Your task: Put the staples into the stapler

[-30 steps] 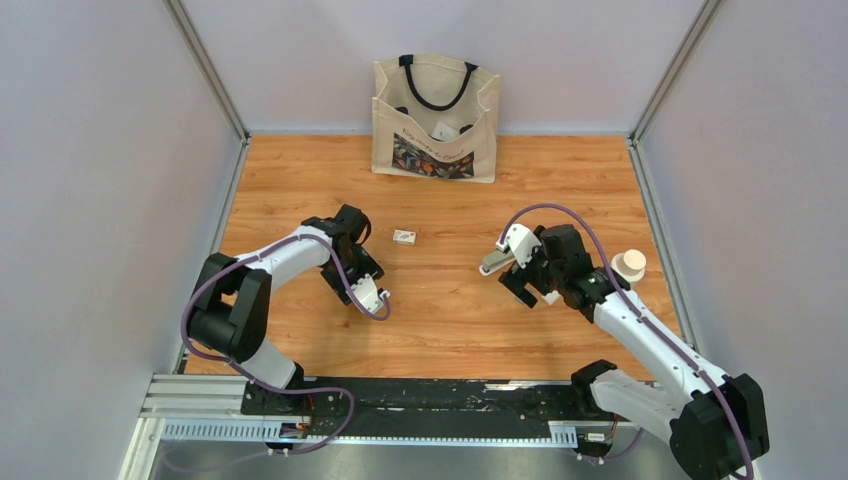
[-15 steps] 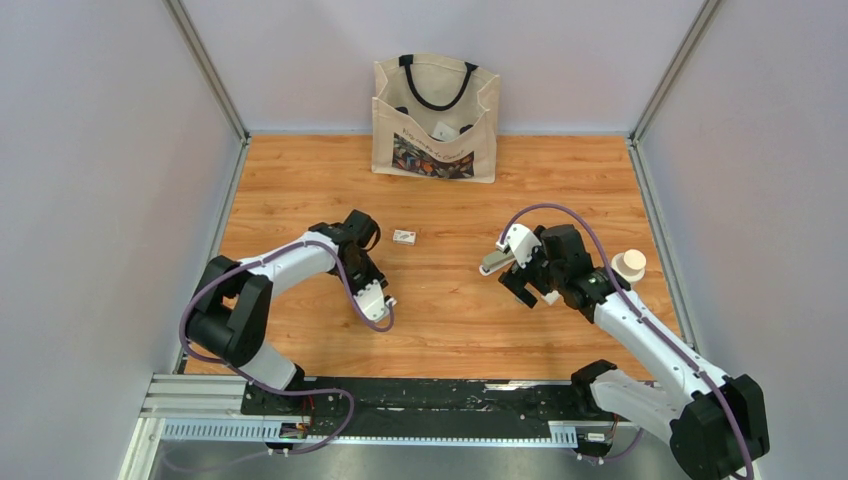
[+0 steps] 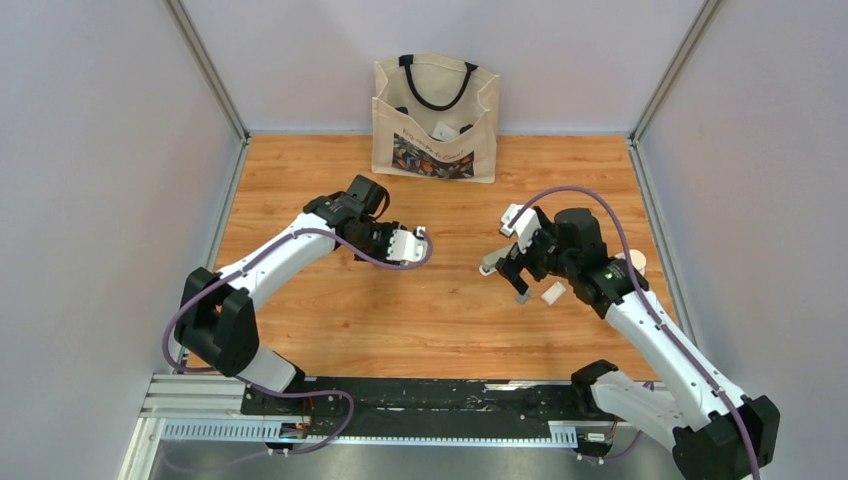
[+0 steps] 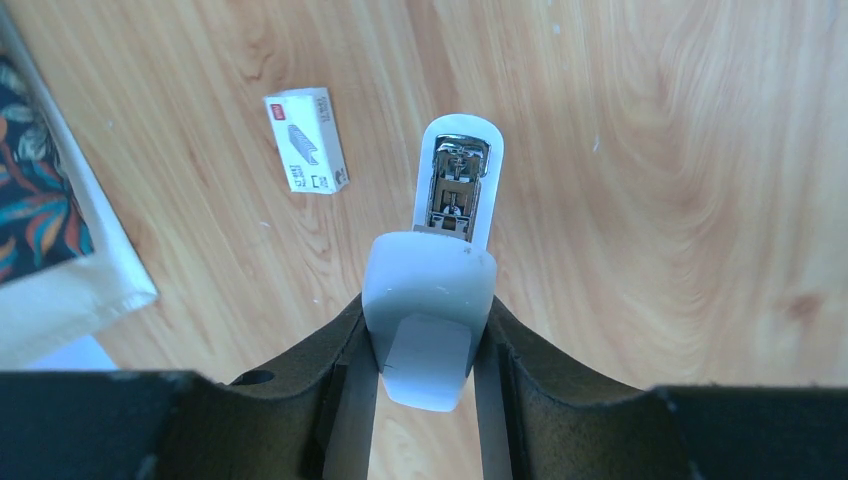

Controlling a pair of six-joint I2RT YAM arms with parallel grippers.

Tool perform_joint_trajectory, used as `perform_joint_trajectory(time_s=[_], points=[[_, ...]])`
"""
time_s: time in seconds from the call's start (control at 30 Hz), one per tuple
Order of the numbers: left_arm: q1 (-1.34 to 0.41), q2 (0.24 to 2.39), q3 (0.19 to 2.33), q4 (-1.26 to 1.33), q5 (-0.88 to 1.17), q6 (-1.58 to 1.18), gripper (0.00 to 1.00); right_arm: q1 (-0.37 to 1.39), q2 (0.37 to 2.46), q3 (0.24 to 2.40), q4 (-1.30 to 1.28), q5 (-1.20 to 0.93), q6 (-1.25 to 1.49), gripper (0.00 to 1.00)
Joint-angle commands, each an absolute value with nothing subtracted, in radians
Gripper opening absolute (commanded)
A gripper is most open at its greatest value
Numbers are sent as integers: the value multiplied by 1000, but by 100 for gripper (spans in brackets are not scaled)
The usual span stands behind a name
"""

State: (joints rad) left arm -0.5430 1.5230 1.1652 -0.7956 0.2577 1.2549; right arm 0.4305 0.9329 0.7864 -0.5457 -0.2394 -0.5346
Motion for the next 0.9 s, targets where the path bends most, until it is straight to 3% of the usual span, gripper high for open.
perform_joint_trajectory(time_s=[0.0, 0.2, 0.4, 0.87], points=[[-548, 1434, 1238, -812, 414, 915, 0, 437, 977, 905, -512, -512, -474, 100], [-548, 1398, 1319, -845, 544, 720, 0, 495, 1048, 948, -395, -673, -423, 100], [-548, 1397, 1377, -888, 669, 600, 0, 610, 1097, 977, -328, -692, -465, 100], [-555, 1347, 1321, -927, 718, 624, 0, 712, 1314, 1091, -315, -759, -439, 95]])
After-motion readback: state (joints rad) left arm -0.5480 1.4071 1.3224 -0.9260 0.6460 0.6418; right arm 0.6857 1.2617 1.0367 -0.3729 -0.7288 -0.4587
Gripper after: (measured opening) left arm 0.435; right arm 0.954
